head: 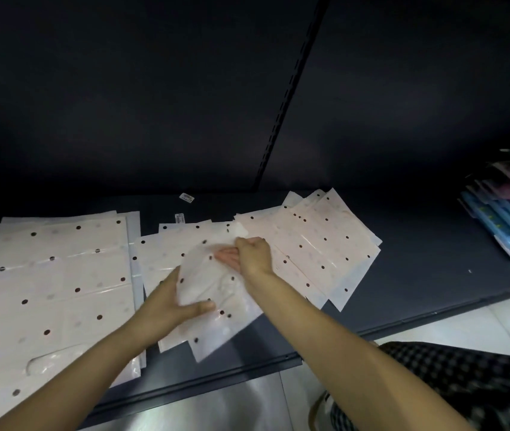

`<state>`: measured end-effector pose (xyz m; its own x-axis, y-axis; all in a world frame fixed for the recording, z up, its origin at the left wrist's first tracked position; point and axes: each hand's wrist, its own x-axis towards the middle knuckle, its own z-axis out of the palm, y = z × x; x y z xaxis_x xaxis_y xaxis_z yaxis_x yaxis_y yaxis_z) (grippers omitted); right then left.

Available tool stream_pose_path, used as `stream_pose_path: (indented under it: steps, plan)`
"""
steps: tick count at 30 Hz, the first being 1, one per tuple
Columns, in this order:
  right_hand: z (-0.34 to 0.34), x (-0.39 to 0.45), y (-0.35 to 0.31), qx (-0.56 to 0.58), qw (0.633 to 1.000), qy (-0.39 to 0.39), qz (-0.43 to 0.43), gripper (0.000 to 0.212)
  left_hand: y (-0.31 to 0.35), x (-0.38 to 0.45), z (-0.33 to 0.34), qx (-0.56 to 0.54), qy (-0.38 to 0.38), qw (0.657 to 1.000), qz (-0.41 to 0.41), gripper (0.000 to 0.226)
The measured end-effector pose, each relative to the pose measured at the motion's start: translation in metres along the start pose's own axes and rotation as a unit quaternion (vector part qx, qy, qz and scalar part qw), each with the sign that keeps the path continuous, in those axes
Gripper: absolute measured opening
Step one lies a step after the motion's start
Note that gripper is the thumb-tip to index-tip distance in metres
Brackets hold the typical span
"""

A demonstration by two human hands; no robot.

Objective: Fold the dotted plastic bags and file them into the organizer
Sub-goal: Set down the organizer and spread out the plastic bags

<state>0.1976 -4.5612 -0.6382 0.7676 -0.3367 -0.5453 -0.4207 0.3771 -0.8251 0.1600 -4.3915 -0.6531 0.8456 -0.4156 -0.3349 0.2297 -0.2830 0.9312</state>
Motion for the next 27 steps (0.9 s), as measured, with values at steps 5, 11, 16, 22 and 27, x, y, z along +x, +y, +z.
stream_pose_path:
  steps: [5, 11, 16, 22, 27]
  plan:
    - [-0.021, 0.014, 0.012, -0.129, 0.987, 0.012, -0.1, 0.016, -0.005, 0.02, -0.027, 0.11, 0.192, 0.975, -0.021, 0.054]
    - [-0.145, 0.042, 0.005, -0.558, 0.791, 0.191, -0.163, 0.049, -0.007, 0.042, -0.044, 0.154, 0.192, 0.969, -0.017, 0.054]
    - [-0.185, 0.051, 0.008, -0.618, 0.738, 0.205, -0.176, 0.019, -0.01, 0.052, -0.035, 0.139, 0.195, 0.971, -0.01, 0.072]
    - [-0.184, 0.053, 0.002, -0.598, 0.775, 0.155, -0.132, 0.035, -0.012, 0.05, -0.036, 0.217, 0.243, 0.945, 0.029, 0.073]
    - [-0.189, 0.052, 0.002, -0.566, 0.794, 0.161, -0.151, 0.023, -0.03, 0.032, -0.038, 0.397, 0.06, 0.913, 0.073, 0.047]
